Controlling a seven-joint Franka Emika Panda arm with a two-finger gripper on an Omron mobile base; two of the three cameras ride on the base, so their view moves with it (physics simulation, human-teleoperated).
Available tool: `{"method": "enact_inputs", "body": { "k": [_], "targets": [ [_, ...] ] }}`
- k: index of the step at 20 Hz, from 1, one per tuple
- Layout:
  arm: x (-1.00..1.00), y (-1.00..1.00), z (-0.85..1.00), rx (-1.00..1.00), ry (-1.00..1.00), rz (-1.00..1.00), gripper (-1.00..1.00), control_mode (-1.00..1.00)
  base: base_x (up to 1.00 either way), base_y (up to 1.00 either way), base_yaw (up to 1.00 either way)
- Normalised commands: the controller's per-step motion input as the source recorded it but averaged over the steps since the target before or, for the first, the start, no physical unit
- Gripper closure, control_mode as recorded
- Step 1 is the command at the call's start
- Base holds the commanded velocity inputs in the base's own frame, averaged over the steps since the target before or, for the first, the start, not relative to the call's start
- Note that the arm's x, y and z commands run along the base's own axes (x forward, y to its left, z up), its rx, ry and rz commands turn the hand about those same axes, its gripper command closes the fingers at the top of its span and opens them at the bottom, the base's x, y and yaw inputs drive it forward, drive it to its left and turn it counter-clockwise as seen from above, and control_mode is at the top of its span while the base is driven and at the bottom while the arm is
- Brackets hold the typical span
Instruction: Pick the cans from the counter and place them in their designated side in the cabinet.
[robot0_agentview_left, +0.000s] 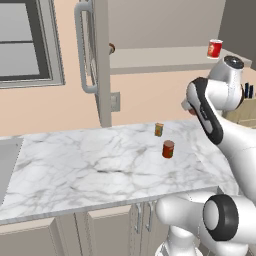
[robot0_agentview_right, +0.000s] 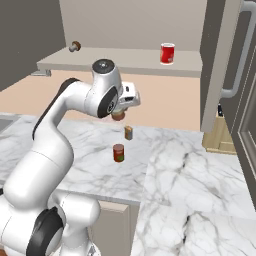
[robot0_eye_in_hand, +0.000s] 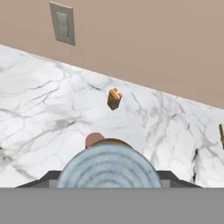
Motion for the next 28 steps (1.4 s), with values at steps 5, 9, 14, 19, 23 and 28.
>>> {"method": "enact_inputs", "body": {
  "k": [5,9,14,19,23,28],
  "targets": [
    [-0.02,-0.12,0.31,0.00,-0.04,-0.03,1.00,-1.00,0.00,0.00,0.00],
    [0.00,-0.07,0.27,0.00,-0.06,-0.02,1.00,-1.00,0.00,0.00,0.00],
    [0.01,-0.02,0.22,0.00,-0.11,0.00,1.00,-1.00,0.00,0.00,0.00],
    [0.02,-0.01,0.20,0.00,-0.15,0.00,1.00,-1.00,0.00,0.00,0.00],
    [0.06,-0.01,0.19,0.00,-0.15,0.00,1.00,-1.00,0.00,0.00,0.00],
    [0.06,0.00,0.19,0.00,-0.14,-0.01,1.00,-1.00,0.00,0.00,0.00]
  ]
}}
